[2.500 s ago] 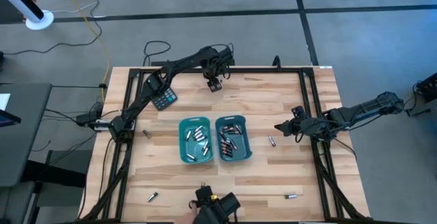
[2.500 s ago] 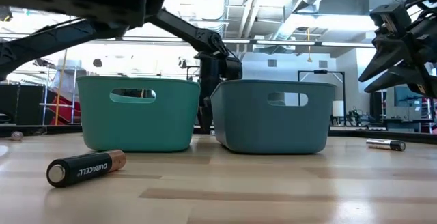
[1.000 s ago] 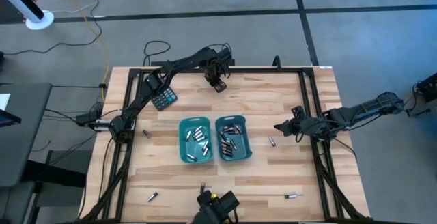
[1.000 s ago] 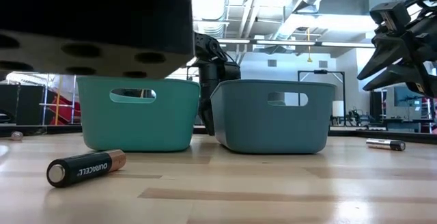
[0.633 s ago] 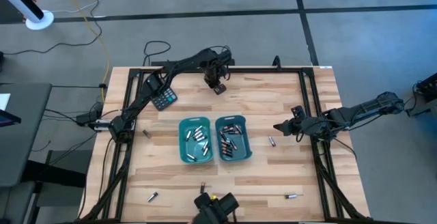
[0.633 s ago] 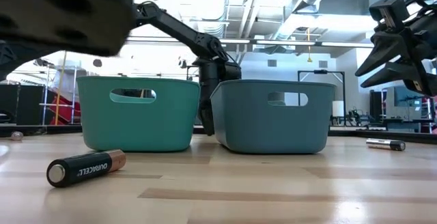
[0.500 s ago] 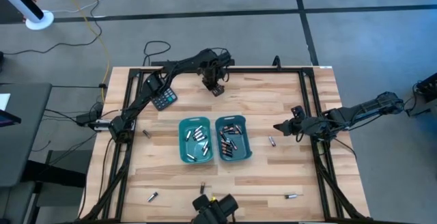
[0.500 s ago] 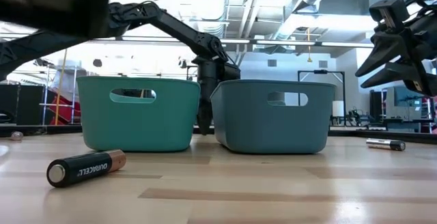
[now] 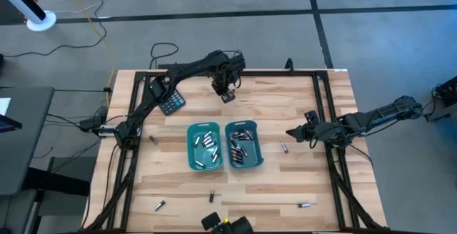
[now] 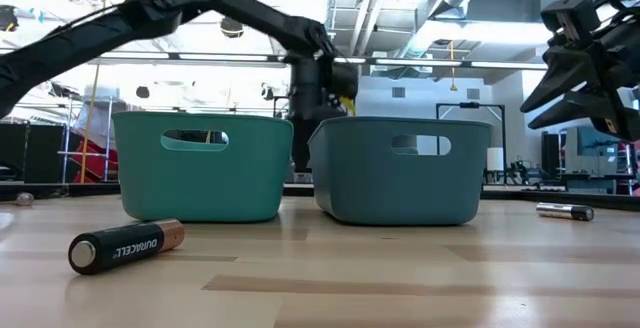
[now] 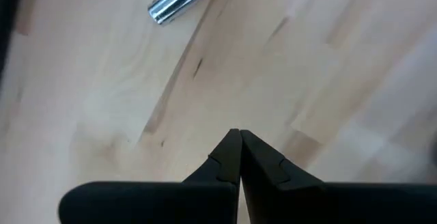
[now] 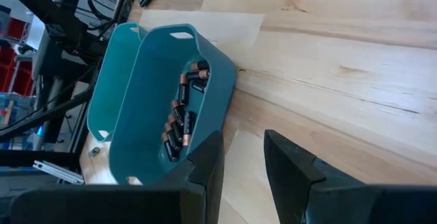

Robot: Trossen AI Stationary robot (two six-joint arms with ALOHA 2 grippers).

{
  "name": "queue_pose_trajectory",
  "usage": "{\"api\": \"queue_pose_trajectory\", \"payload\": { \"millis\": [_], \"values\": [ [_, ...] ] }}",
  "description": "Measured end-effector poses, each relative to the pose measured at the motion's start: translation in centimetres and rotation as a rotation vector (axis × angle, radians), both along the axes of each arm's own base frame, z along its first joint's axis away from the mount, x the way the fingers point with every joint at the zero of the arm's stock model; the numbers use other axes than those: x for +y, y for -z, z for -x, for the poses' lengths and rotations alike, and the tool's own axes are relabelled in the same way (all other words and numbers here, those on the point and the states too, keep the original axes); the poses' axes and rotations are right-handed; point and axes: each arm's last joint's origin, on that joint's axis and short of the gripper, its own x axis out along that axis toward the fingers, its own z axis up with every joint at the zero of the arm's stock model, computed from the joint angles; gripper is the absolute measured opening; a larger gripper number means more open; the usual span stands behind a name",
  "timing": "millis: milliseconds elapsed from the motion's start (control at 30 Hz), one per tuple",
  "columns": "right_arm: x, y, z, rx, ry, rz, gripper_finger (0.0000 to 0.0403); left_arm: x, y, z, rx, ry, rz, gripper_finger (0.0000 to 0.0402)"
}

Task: Sort batteries
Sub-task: Put the silver battery into the green bin

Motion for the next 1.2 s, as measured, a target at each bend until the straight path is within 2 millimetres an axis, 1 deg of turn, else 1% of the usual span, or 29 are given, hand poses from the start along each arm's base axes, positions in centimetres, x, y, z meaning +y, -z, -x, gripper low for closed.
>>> {"api": "queue_pose_trajectory", "payload": {
  "millis": [67,167,233,300,400,467,600,667,767,867,933,1067,1200],
  "values": [
    [-0.1,0.0,0.0,-0.003,0.01,0.001,0.0122,-0.6,-1.5,0.2,-0.021,0.008,-0.012,0.0],
    [-0.5,-0.2,-0.2,-0.021,0.031,0.023,0.0122,-1.8,-4.2,0.6,-0.082,0.039,-0.018,0.0],
    [-0.8,-0.6,-0.7,-0.052,0.042,0.055,0.0122,-2.8,-5.9,0.9,-0.142,0.074,-0.005,0.0],
    [-1.2,-1.2,-1.4,-0.106,0.045,0.114,0.0122,-4.0,-7.1,1.3,-0.199,0.107,0.011,0.0],
    [-2.0,-2.1,-2.7,-0.173,0.05,0.226,0.0122,-5.8,-8.1,2.2,-0.273,0.125,-0.007,0.0],
    [-2.6,-2.6,-3.6,-0.185,0.039,0.29,0.0122,-7.1,-8.3,3.1,-0.325,0.112,-0.021,0.0],
    [-4.1,-3.9,-6.1,-0.122,-0.031,0.375,0.0122,-9.8,-7.7,6.2,-0.399,0.044,-0.011,0.0],
    [-5.2,-4.7,-7.7,-0.076,-0.07,0.411,0.0122,-11.0,-7.5,8.0,-0.435,0.0,-0.009,0.0],
    [-7.3,-5.9,-10.8,-0.004,-0.129,0.464,0.0123,-12.8,-7.4,10.9,-0.485,-0.065,0.0,0.0],
    [-9.7,-7.0,-14.4,0.086,-0.186,0.51,0.0127,-14.3,-7.1,13.6,-0.513,-0.144,-0.008,0.0],
    [-11.4,-7.4,-16.8,0.18,-0.219,0.519,0.0132,-15.3,-7.0,15.2,-0.527,-0.201,-0.026,0.0],
    [-14.6,-7.8,-21.8,0.378,-0.287,0.496,0.0148,-16.8,-6.8,18.0,-0.564,-0.306,-0.032,0.0],
    [-16.6,-7.8,-26.2,0.493,-0.371,0.507,0.0168,-17.9,-6.7,19.8,-0.588,-0.367,-0.027,0.0]
  ]
}}
